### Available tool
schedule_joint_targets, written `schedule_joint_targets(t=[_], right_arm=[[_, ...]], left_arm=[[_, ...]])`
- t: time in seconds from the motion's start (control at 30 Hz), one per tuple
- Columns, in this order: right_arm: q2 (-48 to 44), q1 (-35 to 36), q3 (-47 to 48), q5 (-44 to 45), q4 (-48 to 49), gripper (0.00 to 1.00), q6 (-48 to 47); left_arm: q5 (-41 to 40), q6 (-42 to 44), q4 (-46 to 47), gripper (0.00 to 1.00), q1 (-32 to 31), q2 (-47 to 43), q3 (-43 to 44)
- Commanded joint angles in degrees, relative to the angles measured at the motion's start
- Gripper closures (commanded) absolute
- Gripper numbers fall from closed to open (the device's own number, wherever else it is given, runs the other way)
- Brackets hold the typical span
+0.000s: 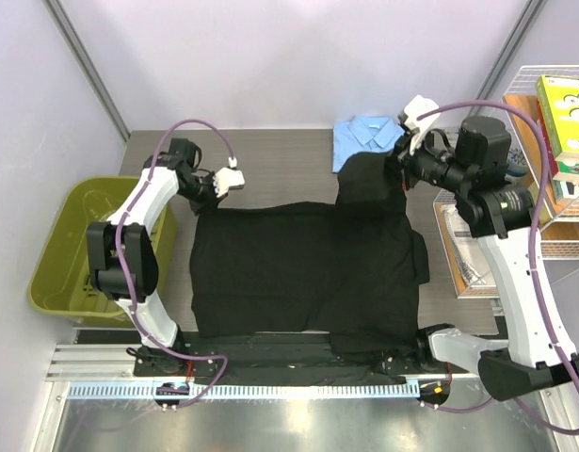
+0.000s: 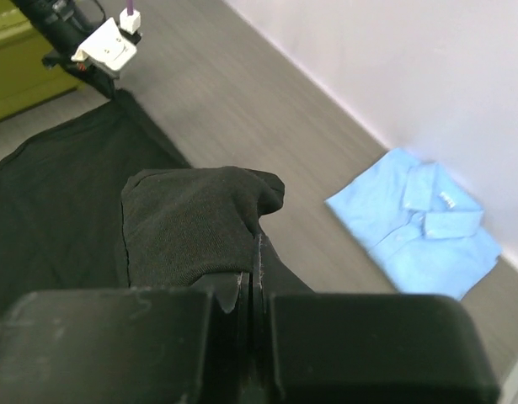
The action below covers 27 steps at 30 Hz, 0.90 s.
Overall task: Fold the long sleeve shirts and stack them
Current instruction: Fold the shirt
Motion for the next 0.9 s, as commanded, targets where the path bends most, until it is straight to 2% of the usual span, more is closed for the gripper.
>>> schedule_joint_targets(t=[0.0,0.33,0.4,0.47,0.57,0.87], right_arm=[[-4.1,0.3,-3.1,-2.5,-3.6,0.99,1.8],[-11.3,0.3,-10.9,-5.2,-9.0,0.99,2.1],[-12.5,0.3,-13.0,-6.7,-9.1,0.99,2.8],[-13.4,0.4,-14.4,-7.2,-9.1,0.99,3.2],[-13.9,0.4,-17.1,-7.1,-9.7,0.99,2.5],[-13.2,1.4,-25.5,-10.9,-9.4,0.99,2.8]], left_arm=[[2.1,5.1,-0.4,1.0,0.6,-5.2,-4.6],[0.6,12.8,-1.4,1.0,0.5,-7.6,-13.6],[0.2,12.9,-0.5,0.93,0.6,-7.5,-15.2],[-0.3,12.3,0.3,0.81,0.5,-6.8,-15.8],[-0.6,10.1,0.3,0.73,0.5,-5.9,-15.1],[4.2,2.9,-0.8,0.59,0.6,-10.2,-10.5]])
